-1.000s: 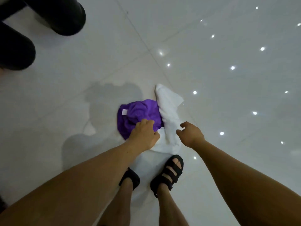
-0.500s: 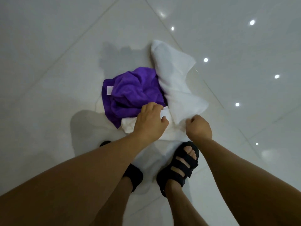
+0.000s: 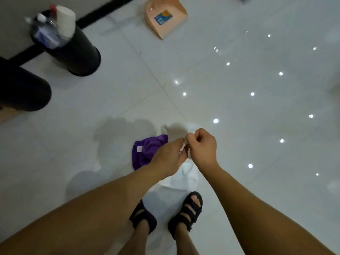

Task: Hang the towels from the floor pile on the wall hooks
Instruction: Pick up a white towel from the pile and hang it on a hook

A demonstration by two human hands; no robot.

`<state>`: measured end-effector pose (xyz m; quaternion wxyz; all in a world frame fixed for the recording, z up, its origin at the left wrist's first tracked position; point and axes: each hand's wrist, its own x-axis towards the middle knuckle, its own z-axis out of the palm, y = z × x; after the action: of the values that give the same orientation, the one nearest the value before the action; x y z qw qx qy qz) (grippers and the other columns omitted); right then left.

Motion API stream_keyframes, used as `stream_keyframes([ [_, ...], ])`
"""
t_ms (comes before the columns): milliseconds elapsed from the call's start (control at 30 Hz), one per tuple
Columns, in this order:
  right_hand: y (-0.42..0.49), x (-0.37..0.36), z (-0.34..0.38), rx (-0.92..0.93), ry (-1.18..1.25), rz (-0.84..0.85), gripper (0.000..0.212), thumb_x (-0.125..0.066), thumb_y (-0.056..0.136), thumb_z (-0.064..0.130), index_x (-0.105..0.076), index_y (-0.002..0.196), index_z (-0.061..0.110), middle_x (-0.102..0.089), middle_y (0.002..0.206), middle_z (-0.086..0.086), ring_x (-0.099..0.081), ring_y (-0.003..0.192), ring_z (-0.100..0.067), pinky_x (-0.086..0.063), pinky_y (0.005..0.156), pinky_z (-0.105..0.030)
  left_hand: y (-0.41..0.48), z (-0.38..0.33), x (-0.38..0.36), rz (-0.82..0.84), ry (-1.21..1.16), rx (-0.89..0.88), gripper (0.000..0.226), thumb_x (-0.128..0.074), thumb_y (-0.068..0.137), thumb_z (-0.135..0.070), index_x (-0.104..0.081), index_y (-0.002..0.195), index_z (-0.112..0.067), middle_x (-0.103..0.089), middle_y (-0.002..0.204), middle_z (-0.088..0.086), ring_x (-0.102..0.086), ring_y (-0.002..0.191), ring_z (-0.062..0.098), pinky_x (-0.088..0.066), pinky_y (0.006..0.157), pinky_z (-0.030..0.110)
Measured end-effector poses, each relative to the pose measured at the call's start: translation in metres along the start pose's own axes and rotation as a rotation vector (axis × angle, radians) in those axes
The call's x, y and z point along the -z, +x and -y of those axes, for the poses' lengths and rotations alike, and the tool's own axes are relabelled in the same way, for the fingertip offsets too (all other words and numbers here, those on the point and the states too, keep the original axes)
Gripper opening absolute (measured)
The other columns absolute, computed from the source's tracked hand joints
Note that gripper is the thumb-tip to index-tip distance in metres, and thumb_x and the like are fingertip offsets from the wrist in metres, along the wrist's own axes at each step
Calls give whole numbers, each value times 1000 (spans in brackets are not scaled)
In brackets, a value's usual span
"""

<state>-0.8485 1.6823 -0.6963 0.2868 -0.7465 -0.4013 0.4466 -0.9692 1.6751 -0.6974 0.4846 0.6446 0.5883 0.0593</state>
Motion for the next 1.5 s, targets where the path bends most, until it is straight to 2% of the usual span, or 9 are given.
stream_keyframes([
  [233,-58,46,180,273,-140,-13,30,-59,71,35,-49,56,11,-50,67,8,-50,62,-6,-43,57,-30,-84,-89,163,-88,-137,-162,18,-48,99,-22,-63,90,-17,-62,86,-3,-59,82,15,-44,73,30],
  [433,-104,68,294,445,83,210,31,-66,86,38,-55,112,25,-55,117,14,-55,108,-3,-48,90,-29,-150,-177,283,-288,-493,-60,24,-45,82,-28,-61,89,-13,-64,88,11,-62,84,27,-53,76,42],
  [667,-145,85,385,540,-48,585,74,-83,67,47,-43,130,43,-60,120,17,-59,110,-9,-51,94,-34,-220,-264,383,-484,-1134,-158,23,-43,93,-15,-58,108,-6,-67,100,17,-67,88,31,-57,67,41],
  [767,-157,92,406,453,-152,629,46,-80,75,38,-58,113,26,-67,109,4,-64,102,-19,-53,94,-43,-251,-293,411,-586,-1272,-252,17,-45,94,-14,-57,101,-4,-66,92,17,-67,78,28,-57,69,41],
  [967,-209,106,483,380,277,751,17,-60,89,22,-65,103,15,-71,106,-13,-67,100,-35,-53,93,-50,-308,-291,416,-856,-873,-168,46,-65,82,-39,-55,120,-15,-62,118,10,-60,97,17,-49,77,34],
  [1067,-237,114,516,345,518,933,28,-51,84,25,-64,103,10,-73,95,-16,-69,90,-34,-56,80,-47,-337,-263,397,-650,-795,-62,82,-80,67,-39,-42,138,-25,-58,129,5,-59,112,23,-51,92,45],
  [1167,-258,116,538,296,706,1134,30,-56,84,28,-67,102,7,-72,88,-16,-71,81,-31,-57,74,-44,-367,-257,378,-503,-527,127,69,-82,65,-37,-54,127,-27,-65,120,-3,-58,113,22,-49,89,42],
  [1400,-288,99,520,454,327,1286,76,-76,74,50,-52,135,12,-63,127,-17,-61,117,-34,-48,100,-50,-420,-299,388,-937,-960,-86,24,-65,86,-20,-60,109,-22,-68,109,11,-66,100,29,-51,94,51],
  [1500,-304,91,508,514,110,1184,65,-82,72,36,-55,127,16,-69,116,-11,-68,104,-28,-56,87,-45,-441,-308,395,-987,-1042,-211,32,-60,89,-12,-60,121,-15,-60,111,21,-58,100,37,-47,97,44],
])
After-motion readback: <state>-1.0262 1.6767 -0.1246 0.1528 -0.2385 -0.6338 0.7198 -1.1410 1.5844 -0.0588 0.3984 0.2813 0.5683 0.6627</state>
